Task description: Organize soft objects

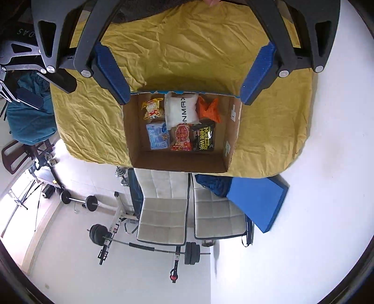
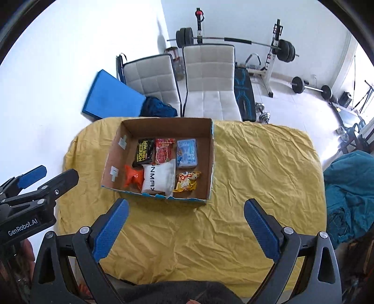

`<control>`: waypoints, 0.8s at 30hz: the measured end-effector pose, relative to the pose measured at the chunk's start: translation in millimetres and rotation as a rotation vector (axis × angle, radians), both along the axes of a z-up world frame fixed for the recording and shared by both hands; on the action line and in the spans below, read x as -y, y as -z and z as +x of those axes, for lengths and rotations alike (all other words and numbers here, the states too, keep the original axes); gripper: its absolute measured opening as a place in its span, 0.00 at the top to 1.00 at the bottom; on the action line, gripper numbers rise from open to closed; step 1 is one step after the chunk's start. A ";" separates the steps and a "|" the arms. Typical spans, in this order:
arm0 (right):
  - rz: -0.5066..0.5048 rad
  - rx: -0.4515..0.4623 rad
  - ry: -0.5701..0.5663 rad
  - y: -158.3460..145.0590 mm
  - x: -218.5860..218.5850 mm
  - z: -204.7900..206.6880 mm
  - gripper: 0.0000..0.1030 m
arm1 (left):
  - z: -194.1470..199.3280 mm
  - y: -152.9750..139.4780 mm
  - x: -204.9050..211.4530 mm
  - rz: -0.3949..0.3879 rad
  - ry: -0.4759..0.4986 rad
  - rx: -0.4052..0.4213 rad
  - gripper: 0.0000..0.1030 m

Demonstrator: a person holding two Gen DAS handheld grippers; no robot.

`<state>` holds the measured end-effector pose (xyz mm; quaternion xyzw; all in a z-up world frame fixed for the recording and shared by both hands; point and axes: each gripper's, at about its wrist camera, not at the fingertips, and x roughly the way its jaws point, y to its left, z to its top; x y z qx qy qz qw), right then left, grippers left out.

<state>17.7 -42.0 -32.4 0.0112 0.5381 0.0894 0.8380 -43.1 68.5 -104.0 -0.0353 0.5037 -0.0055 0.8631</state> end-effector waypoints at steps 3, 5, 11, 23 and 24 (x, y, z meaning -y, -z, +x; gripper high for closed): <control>0.022 0.010 -0.013 -15.6 2.4 -14.0 0.02 | -13.2 -11.7 3.0 -0.020 0.002 0.002 0.06; 0.010 0.024 -0.022 -24.1 2.3 -22.4 0.02 | -21.2 -17.2 4.1 -0.035 -0.002 0.009 0.06; -0.031 0.059 0.002 -42.5 10.6 -37.2 0.02 | -34.0 -27.5 8.1 -0.032 -0.012 0.021 0.06; -0.077 0.094 0.048 -55.2 19.7 -44.4 0.02 | -51.0 -43.6 10.5 -0.015 -0.010 0.038 0.06; -0.079 0.096 0.051 -56.3 20.1 -45.2 0.02 | -51.9 -44.2 10.8 -0.010 -0.011 0.038 0.06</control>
